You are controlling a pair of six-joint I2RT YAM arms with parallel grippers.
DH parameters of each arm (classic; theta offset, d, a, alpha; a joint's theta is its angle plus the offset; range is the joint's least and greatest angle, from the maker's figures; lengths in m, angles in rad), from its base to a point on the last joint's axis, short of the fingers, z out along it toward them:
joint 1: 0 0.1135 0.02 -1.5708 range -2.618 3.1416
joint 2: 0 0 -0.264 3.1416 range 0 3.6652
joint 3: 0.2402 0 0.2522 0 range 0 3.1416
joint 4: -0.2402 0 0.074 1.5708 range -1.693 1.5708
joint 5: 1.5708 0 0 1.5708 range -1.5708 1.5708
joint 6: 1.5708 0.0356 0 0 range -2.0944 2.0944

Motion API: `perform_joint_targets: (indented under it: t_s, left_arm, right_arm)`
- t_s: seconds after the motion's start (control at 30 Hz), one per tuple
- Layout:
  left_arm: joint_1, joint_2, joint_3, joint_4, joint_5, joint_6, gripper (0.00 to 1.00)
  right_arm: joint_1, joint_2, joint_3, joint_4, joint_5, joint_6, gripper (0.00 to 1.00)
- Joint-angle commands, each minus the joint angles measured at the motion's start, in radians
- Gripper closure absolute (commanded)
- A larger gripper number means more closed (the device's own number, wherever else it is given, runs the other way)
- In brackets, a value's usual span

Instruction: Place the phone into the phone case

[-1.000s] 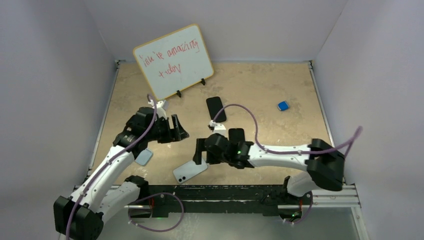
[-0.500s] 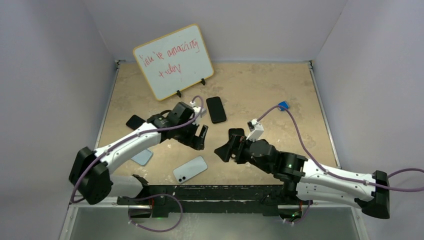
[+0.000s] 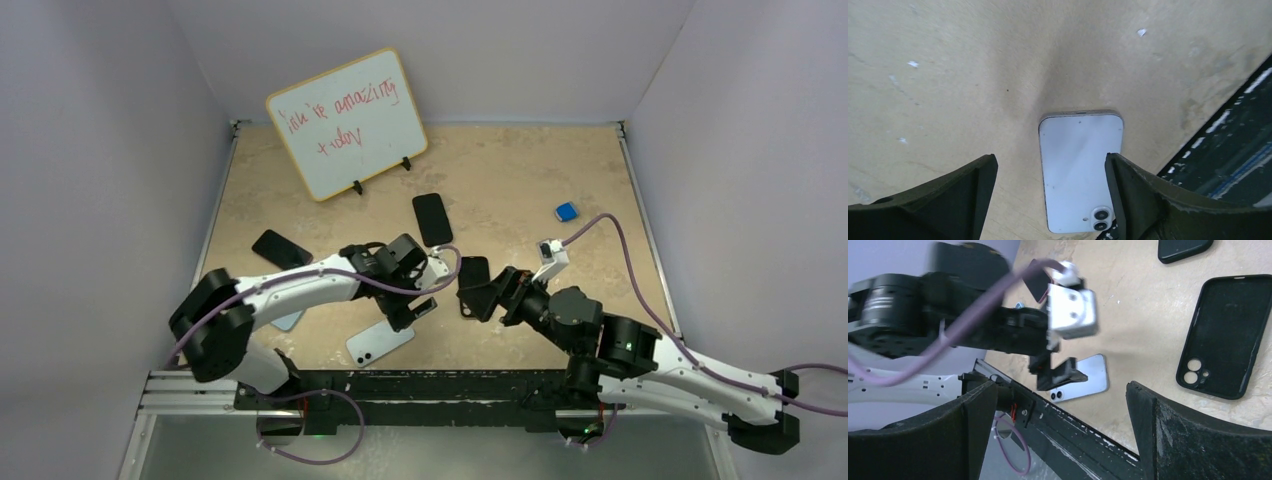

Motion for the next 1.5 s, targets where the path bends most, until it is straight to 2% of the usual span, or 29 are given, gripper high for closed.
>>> perform_joint_targets:
  t_s: [0.0, 0.23, 0.4, 0.53, 0.67, 0.97, 1.17, 1.47]
  left_arm:
    - [-0.016, 0.137, 0.024, -0.043, -0.009, 0.076, 0.17]
    - [-0.024, 0.234, 0.037, -0.066, -0.001, 0.134, 0.12]
    - [-0.034, 0.246, 0.054, -0.075, 0.090, 0.146, 0.11]
    - [-0.038, 0.264, 0.056, -0.076, 0.074, 0.129, 0.10]
    - [-0.057, 0.287, 0.065, -0.077, 0.077, 0.124, 0.04]
    - [-0.095, 0.306, 0.100, -0.059, 0.064, 0.113, 0.04]
    - [-0.115, 0.371, 0.119, -0.077, 0.014, 0.067, 0.07]
    - [-0.162, 0.349, 0.191, -0.102, 0.023, 0.088, 0.03]
  right_arm:
    - [0.000, -0.042, 0.026, -0.054, 0.061, -0.029, 0.01]
    - [-0.001, -0.107, -0.002, -0.064, 0.074, -0.008, 0.01]
    - [-0.001, -0.117, 0.001, -0.087, 0.104, -0.010, 0.01]
    - [0.000, -0.123, -0.006, -0.079, 0.112, -0.018, 0.01]
    - [0.000, -0.125, 0.002, -0.096, 0.103, -0.017, 0.01]
    - [-0.001, -0.156, -0.015, -0.101, 0.101, -0.010, 0.01]
    - [0.000, -0.165, -0.010, -0.118, 0.101, -0.013, 0.01]
    - [0.000, -0.154, -0.010, -0.109, 0.110, -0.017, 0.01]
